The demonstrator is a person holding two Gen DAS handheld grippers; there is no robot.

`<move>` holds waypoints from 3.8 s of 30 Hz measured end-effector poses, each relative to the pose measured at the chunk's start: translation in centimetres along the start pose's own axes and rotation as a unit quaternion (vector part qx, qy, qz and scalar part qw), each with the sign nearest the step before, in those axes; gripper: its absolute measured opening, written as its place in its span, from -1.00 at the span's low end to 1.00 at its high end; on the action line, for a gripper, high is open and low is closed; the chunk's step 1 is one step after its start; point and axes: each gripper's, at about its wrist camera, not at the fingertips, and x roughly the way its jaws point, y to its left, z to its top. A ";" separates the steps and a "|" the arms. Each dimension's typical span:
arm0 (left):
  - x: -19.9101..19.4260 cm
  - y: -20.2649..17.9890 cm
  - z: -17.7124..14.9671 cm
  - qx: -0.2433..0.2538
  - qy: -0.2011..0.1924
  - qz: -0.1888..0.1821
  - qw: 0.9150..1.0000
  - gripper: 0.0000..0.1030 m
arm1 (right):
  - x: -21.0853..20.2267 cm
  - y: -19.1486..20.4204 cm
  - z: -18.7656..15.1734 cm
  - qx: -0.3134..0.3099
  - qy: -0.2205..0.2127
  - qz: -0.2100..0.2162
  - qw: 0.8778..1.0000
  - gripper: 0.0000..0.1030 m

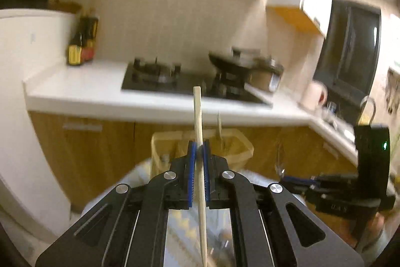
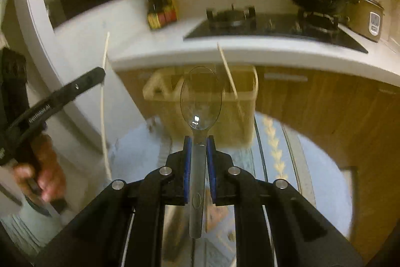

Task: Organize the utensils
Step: 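Lift the chopstick and clear spoon with both tools toward the basket, then open both tools to drop chopstick and spoon into the basket, then grasp two wooden chopsticks with the left tool while the right tool grasps a clear spoon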

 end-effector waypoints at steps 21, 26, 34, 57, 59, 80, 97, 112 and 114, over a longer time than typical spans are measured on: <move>8.7 -1.6 1.9 -0.028 -0.161 0.042 0.986 -0.92 | 3.8 -2.4 7.2 -0.002 -0.241 -0.107 0.965 -0.81; 9.5 -0.4 1.9 -0.064 -0.175 0.056 0.981 -0.92 | 5.9 -3.0 6.4 -0.001 -0.228 -0.118 0.967 -0.80; 9.7 0.3 2.9 -0.076 -0.194 0.058 0.976 -0.92 | 6.9 -3.7 6.0 0.007 -0.221 -0.118 0.968 -0.80; 10.6 0.3 -2.2 -0.030 -0.160 0.065 0.984 -0.66 | 7.7 -3.3 3.7 -0.010 -0.191 -0.083 0.978 -0.36; 10.1 0.3 -2.3 -0.028 -0.156 0.061 0.985 -0.46 | 7.1 -3.4 3.3 -0.004 -0.194 -0.080 0.978 -0.01; 5.3 4.4 -8.5 -0.108 0.201 -0.022 0.973 -0.22 | 4.8 -2.5 -4.5 0.079 0.086 -0.014 0.993 -0.01; 6.6 0.4 -18.1 0.030 0.326 0.034 0.944 -0.42 | 7.8 -1.2 -11.1 0.085 0.172 -0.023 0.981 -0.30; 6.2 -0.5 -18.1 0.103 0.359 0.058 0.926 -0.71 | 7.6 -2.2 -11.1 0.086 0.181 -0.019 0.979 -0.30; 5.7 0.0 -18.1 0.099 0.363 0.049 0.925 -0.75 | 8.2 -1.4 -11.3 0.067 0.193 -0.019 0.979 -0.30</move>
